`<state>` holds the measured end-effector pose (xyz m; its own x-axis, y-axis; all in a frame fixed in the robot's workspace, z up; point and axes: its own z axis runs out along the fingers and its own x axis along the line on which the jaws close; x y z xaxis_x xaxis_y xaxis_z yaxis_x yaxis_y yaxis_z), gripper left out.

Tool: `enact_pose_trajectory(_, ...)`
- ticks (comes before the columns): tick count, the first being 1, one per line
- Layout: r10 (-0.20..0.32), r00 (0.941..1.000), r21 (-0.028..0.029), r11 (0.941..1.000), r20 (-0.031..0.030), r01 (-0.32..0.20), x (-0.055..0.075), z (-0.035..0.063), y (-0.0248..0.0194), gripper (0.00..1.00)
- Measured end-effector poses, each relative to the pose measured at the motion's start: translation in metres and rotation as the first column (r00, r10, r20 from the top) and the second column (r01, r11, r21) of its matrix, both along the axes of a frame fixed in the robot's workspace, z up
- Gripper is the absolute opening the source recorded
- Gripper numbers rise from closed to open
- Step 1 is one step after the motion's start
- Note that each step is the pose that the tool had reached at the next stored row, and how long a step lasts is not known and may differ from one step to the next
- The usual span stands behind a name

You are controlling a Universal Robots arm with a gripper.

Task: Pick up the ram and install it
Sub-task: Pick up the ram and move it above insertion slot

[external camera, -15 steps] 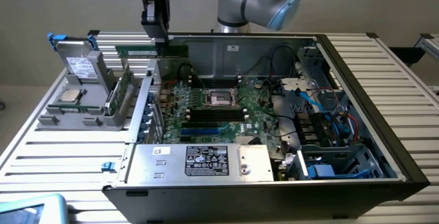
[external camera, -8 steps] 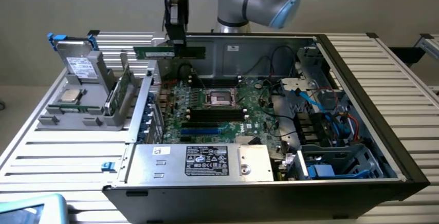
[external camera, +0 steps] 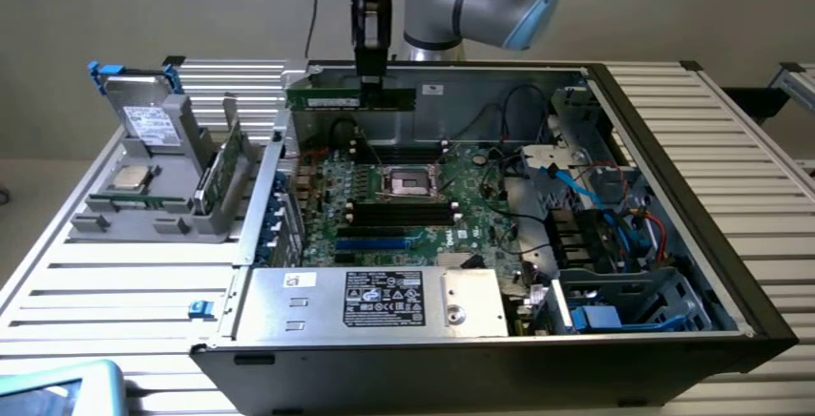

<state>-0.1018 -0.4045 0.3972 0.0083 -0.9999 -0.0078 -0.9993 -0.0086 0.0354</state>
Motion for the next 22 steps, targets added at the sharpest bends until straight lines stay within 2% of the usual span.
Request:
enact_pose_trajectory(9, 0.0, 1.0, -0.0074, 1.0, 0.0001, 0.0, 0.039, -0.0122, 0.0176, 0.14)
enact_pose_trajectory(14, 0.0, 1.0, -0.009, 1.0, -0.0001, 0.0, 0.052, -0.0195, 0.0329, 0.14)
enact_pose_trajectory(16, 0.0, 1.0, -0.0089, 1.0, 0.0004, 0.0, 0.052, -0.02, 0.0334, 0.14)
enact_pose_trajectory(18, 0.0, 1.0, -0.009, 1.0, 0.0004, 0.0, 0.052, -0.0201, 0.0321, 0.14)
enact_pose_trajectory(22, 0.0, 1.0, -0.0086, 1.0, 0.0005, 0.0, 0.052, -0.0203, 0.0234, 0.14)
